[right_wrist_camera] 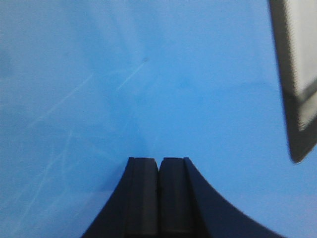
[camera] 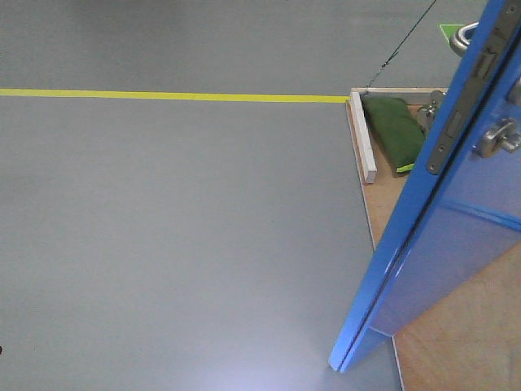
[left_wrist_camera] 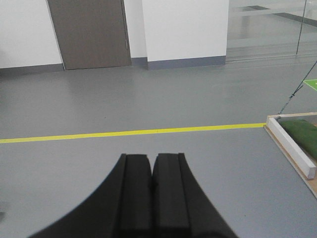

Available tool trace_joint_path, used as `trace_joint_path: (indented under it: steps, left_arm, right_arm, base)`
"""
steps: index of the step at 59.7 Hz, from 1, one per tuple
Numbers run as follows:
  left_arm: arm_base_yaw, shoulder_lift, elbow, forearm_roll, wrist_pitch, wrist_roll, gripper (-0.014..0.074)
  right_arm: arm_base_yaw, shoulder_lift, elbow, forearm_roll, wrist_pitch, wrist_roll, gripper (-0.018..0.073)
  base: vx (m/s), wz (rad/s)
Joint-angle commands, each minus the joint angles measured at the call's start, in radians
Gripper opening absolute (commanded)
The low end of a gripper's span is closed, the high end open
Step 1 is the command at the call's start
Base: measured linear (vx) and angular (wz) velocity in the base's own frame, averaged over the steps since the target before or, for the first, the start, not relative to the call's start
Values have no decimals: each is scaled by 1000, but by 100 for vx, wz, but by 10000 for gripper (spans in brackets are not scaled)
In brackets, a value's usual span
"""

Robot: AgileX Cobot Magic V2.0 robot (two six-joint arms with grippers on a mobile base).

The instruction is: Move to blue door and open it

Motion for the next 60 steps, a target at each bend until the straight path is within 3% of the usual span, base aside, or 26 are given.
trace_joint_path:
  steps: [1, 19, 60]
  left_arm:
    - [-7, -14, 6, 0, -84, -3, 70]
    - [-7, -14, 6, 0, -84, -3, 70]
    - [-7, -14, 6, 0, -84, -3, 70]
  right_arm:
    - [70, 4, -28, 91, -29, -11, -8]
    - [191, 94, -28, 91, -139, -11, -8]
    - [199, 130, -28, 126, -202, -11, -8]
  base:
    - [0, 0]
    - [0, 0]
    - [0, 0]
